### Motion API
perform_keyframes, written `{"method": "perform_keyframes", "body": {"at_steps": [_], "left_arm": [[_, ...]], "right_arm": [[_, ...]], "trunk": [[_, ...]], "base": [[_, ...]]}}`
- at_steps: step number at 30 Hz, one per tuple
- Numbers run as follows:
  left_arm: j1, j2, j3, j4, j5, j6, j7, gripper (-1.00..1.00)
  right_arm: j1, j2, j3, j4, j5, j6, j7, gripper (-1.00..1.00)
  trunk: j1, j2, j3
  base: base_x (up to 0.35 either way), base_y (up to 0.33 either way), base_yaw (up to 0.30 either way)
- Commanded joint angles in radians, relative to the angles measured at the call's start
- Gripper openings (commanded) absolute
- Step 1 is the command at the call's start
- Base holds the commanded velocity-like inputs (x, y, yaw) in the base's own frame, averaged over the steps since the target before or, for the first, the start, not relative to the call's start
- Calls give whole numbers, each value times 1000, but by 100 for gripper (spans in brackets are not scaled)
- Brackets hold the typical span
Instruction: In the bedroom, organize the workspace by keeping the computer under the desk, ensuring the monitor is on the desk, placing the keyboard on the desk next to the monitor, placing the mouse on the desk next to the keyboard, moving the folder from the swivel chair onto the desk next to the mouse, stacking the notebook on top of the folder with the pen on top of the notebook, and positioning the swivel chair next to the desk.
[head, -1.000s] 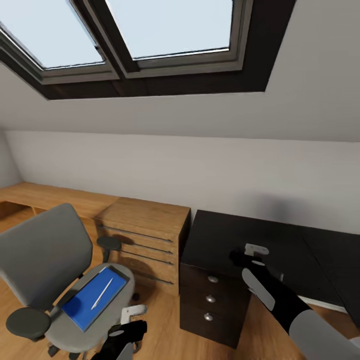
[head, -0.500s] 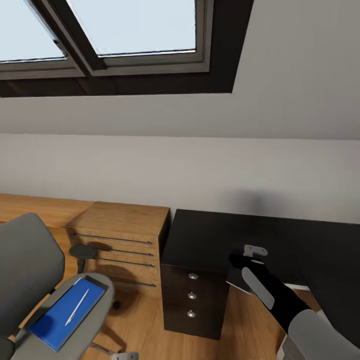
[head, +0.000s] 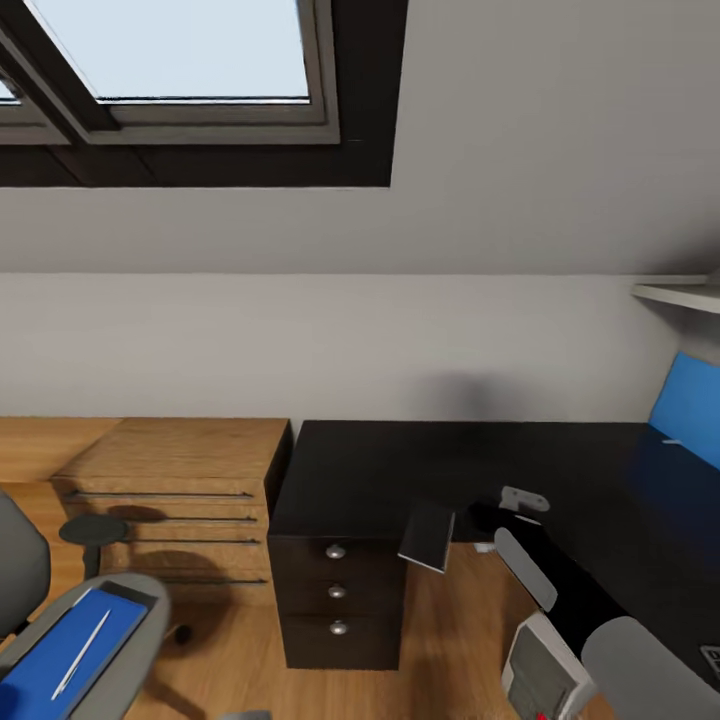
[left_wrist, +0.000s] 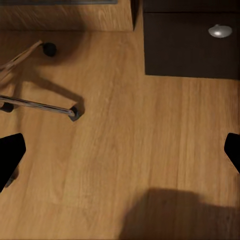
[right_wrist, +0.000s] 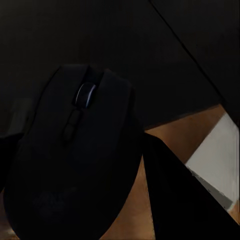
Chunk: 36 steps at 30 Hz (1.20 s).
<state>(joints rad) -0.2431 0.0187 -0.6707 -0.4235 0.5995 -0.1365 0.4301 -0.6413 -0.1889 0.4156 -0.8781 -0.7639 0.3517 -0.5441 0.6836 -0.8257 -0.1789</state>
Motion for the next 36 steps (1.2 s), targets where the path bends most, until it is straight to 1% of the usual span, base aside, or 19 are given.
{"method": "perform_keyframes", "body": {"at_steps": [1, 5, 6, 7, 8, 9, 11, 13, 14, 18, 21, 24, 26, 29, 31, 32, 34, 35, 36], "left_arm": [[-1, 1, -8, -1, 11, -5, 6, 100], [-1, 1, -7, -1, 11, -5, 7, 100], [-1, 1, -7, -1, 11, -5, 7, 100], [-1, 1, -7, -1, 11, -6, 7, 100], [-1, 1, -7, -1, 11, -6, 7, 100], [-1, 1, -7, -1, 11, -6, 7, 100], [-1, 1, -8, -1, 11, -6, 9, 100], [-1, 1, -8, -1, 11, -6, 12, 100], [-1, 1, -9, -1, 11, -6, 13, 100], [-1, 1, -8, -1, 11, -6, 14, 100], [-1, 1, -7, -1, 11, -6, 15, 100], [-1, 1, -7, -1, 11, -6, 15, 100], [-1, 1, -7, -1, 11, -6, 15, 100], [-1, 2, -7, -1, 9, -6, 15, 100], [-1, 4, -6, -2, 7, -7, 15, 100], [-1, 4, -6, -2, 7, -7, 15, 100], [-1, 4, -6, -3, 7, -8, 14, 100], [-1, 4, -7, -3, 7, -8, 14, 100], [-1, 4, -8, -4, 6, -9, 13, 100]], "right_arm": [[-1, -1, 2, -1, -9, -1, -10, -100], [-1, -2, -9, 3, -9, -13, -10, -100], [-1, -3, -19, 10, -9, -18, -10, -100], [-1, -2, -41, 36, -9, -23, -11, -100], [-1, -2, -65, 75, -7, -50, -12, -100], [-1, -1, -70, 84, -7, -64, -13, -100], [-1, -1, -76, 97, -6, -91, -14, -100], [-1, -1, -79, 114, -6, -136, -14, -100], [-1, -1, -79, 140, -6, -179, -14, -100], [-2, -1, -80, 177, -5, -221, -14, -100], [-2, 0, -78, 225, -1, -322, -13, -100], [-2, -1, -78, 249, 1, -373, -14, -100], [-2, -1, -78, 257, 1, -389, -14, -100], [-4, 1, -79, 267, -3, -391, -18, -100], [-10, 9, -110, 325, -10, -391, -42, -100], [-20, 16, -120, 359, -10, -391, -46, -100], [-102, 31, -133, 462, -8, -393, -51, -100], [-154, 34, -135, 507, -7, -392, -52, -100], [-240, 36, -137, 575, -7, -387, -54, -100]], "trunk": [[0, -1, -2], [0, -1, -2], [0, -1, -3], [0, -1, -3], [0, -1, -3], [0, -1, -4], [0, -1, -4], [0, -1, -4], [0, -1, -4], [0, -1, -5], [0, -1, -5], [0, -1, -5], [0, -1, -5], [0, -1, -5], [0, -1, -5], [0, -1, -5], [0, -1, -5], [0, -1, -5], [0, -1, -5]], "base": [[0, -5, -298], [0, -2, -298], [0, -1, -298], [0, 0, -298], [0, 0, -298], [0, 0, -298], [0, 0, -298], [0, 0, -298], [0, 0, -298], [0, 0, -290], [0, 0, -160], [0, 0, -56], [0, 0, -17], [0, 0, -6], [0, 0, -1], [0, 0, 0], [0, 0, 0], [0, 0, 0], [0, 0, 0]]}}
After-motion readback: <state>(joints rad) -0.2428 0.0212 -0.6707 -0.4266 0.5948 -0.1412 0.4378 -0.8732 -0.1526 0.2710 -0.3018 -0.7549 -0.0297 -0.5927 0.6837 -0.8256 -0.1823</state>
